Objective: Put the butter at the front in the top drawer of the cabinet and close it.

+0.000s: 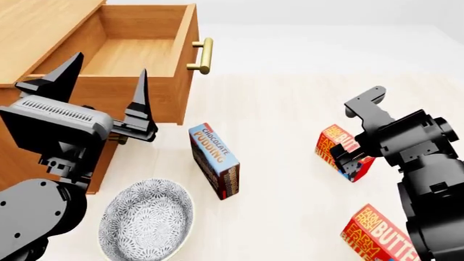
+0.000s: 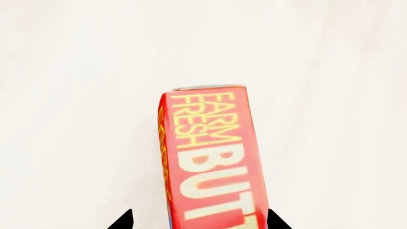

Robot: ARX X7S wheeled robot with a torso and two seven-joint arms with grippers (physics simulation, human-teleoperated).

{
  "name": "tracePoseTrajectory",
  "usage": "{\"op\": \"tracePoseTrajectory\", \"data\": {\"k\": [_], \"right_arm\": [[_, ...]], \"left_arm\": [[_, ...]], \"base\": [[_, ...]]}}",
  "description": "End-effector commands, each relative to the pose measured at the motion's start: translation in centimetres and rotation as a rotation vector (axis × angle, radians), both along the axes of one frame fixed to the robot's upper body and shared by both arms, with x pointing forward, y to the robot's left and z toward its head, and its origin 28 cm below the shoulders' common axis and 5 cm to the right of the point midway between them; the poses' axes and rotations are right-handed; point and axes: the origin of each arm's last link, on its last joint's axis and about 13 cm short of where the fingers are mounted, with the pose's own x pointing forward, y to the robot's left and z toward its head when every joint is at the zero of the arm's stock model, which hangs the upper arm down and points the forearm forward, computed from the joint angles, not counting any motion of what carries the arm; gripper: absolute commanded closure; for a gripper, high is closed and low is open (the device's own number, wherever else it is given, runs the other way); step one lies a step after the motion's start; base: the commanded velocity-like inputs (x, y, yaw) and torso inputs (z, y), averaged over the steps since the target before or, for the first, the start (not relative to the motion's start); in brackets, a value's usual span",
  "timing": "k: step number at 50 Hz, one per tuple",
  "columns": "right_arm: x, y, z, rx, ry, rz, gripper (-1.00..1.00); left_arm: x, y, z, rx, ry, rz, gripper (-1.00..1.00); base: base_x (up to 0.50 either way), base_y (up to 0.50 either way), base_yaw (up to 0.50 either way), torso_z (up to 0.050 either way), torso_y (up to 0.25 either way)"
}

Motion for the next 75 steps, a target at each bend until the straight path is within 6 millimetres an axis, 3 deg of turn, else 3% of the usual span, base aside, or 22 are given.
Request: {"op": "tracePoseTrajectory", "data": {"k": [1, 21, 42, 49, 60, 75], "right_arm": [[-0.1, -0.2, 0.2, -0.003, -0.002, -0.008, -1.00], [0.0, -0.7, 1.6, -0.032, -0.017, -0.024, -1.00], [-0.6, -0.3, -1.8, 0.000, 0.031, -0.037, -1.00], [-1.5, -1.3, -3.4, 0.018, 0.054, -0.081, -1.00], [-2.4, -2.4, -4.4, 0.034, 0.064, -0.137, -1.00], [-2.6, -1.4, -6.3, 0.081, 0.072, -0.124, -1.00]], "left_arm": [[0.0, 0.0, 0.0, -0.007, -0.001, -0.003, -1.00], [0.2, -0.1, 0.1, -0.013, -0.006, -0.014, -1.00], [0.3, -0.2, 0.4, -0.008, -0.004, -0.020, -1.00], [0.4, -0.2, 0.5, -0.005, -0.001, -0.017, -1.00], [0.9, -0.5, 0.7, 0.000, 0.003, -0.024, -1.00], [1.1, -0.6, 0.8, 0.000, 0.009, -0.033, -1.00]], "base": [[0.00, 0.00, 0.00, 0.000, 0.000], [0.00, 0.00, 0.00, 0.000, 0.000], [0.00, 0.00, 0.00, 0.000, 0.000], [0.00, 0.00, 0.00, 0.000, 0.000], [0.00, 0.00, 0.00, 0.000, 0.000], [0.00, 0.00, 0.00, -0.001, -0.003]]}}
